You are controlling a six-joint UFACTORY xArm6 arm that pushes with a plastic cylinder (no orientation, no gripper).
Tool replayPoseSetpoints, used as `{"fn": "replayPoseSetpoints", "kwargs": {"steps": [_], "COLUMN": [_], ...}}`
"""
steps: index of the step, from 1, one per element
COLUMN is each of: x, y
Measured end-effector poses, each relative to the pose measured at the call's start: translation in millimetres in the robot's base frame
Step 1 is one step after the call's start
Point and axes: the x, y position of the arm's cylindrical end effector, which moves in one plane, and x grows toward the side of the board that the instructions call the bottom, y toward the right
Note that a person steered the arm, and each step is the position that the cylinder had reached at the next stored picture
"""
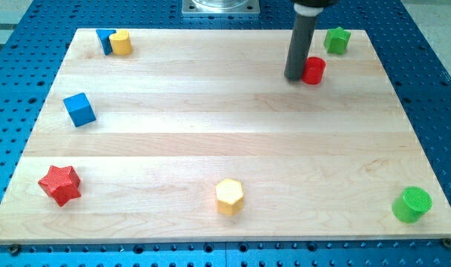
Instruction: Move the red circle into the green star
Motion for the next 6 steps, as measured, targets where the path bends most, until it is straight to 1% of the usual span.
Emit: {"fn": "replayPoseSetpoints", "kwargs": {"steps": [1, 2, 3, 4, 5, 6], "x": [30.5, 52.3, 11.2, 2.8, 0.7, -1.0], "y": [-7.2, 19.9, 31.4, 77.5, 75.4, 20.9]}}
